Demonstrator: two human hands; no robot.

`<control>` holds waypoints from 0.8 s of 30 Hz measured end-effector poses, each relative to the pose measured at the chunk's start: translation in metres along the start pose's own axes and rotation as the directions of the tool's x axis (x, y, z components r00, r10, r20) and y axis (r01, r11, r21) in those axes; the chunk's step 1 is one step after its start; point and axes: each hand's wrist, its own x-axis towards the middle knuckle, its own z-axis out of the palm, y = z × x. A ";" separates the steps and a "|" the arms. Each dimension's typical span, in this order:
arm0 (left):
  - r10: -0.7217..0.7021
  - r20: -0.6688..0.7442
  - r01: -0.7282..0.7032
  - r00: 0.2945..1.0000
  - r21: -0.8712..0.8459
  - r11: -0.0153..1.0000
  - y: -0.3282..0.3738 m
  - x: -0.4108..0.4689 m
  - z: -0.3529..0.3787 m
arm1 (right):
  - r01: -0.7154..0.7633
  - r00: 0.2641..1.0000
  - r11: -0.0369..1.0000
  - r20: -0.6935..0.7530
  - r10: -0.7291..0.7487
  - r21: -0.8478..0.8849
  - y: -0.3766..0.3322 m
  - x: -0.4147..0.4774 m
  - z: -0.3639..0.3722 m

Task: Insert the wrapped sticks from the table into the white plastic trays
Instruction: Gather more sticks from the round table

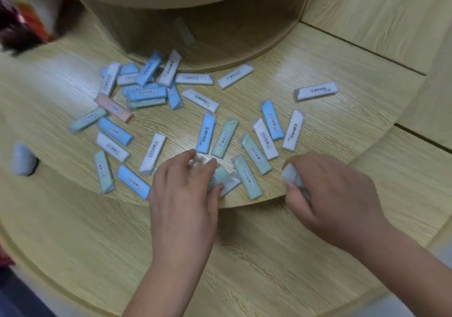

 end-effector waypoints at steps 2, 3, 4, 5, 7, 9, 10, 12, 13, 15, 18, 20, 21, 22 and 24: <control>-0.015 0.053 0.014 0.998 0.014 1.000 0.001 0.006 0.008 | 0.017 0.999 0.999 -0.042 -0.019 -0.042 0.003 0.028 -0.001; -0.018 0.064 0.018 0.998 0.007 1.000 0.001 0.007 0.011 | 0.021 0.999 0.999 -0.037 -0.022 -0.046 0.004 0.039 0.002; -0.020 0.067 0.020 0.998 -0.002 1.000 0.001 0.007 0.014 | 0.019 1.000 0.999 -0.021 -0.020 -0.046 0.004 0.049 0.006; -0.022 0.062 0.023 0.998 -0.009 1.000 0.002 0.006 0.018 | 0.010 1.000 0.999 -0.011 -0.011 -0.047 0.003 0.057 0.012; -0.027 0.032 0.028 0.999 -0.012 1.000 0.001 0.005 0.025 | -0.015 0.999 0.999 -0.037 0.014 -0.050 -0.002 0.067 0.023; -0.033 -0.011 0.033 0.999 -0.004 0.999 -0.001 0.002 0.032 | -0.046 0.997 0.997 -0.064 0.043 -0.056 -0.008 0.073 0.035; -0.033 -0.026 0.033 0.999 0.001 0.999 -0.001 0.002 0.035 | -0.064 0.995 0.996 -0.075 0.060 -0.060 -0.009 0.075 0.039; 0.003 -0.023 -0.002 1.000 0.051 0.999 -0.005 0.002 0.040 | -0.082 0.991 0.995 -0.108 0.075 -0.061 -0.007 0.078 0.045; 0.031 -0.007 -0.030 0.999 0.100 0.995 -0.007 0.004 0.043 | -0.080 0.990 0.995 -0.123 0.072 -0.061 -0.005 0.079 0.047; 0.051 0.032 -0.056 0.998 0.180 0.982 -0.011 0.009 0.047 | -0.076 0.992 0.996 -0.106 0.070 -0.050 -0.001 0.080 0.049; 0.017 0.061 -0.029 0.998 0.208 0.978 -0.018 0.019 0.048 | -0.083 0.997 0.996 0.006 0.083 -0.020 0.002 0.081 0.050; 0.020 0.085 -0.038 0.996 0.218 0.975 -0.020 0.024 0.048 | -0.059 0.997 0.998 0.054 0.060 -0.022 0.003 0.082 0.050; 0.024 0.094 -0.045 0.995 0.221 0.974 -0.020 0.026 0.047 | -0.041 0.996 0.999 0.072 0.043 -0.023 0.004 0.083 0.049; 0.026 0.100 -0.048 0.995 0.221 0.974 -0.020 0.028 0.047 | -0.023 0.996 1.000 0.086 0.025 -0.021 0.004 0.085 0.048; 0.031 0.100 -0.052 0.994 0.217 0.975 -0.020 0.034 0.045 | 0.006 0.996 1.000 0.092 -0.005 -0.013 0.005 0.089 0.047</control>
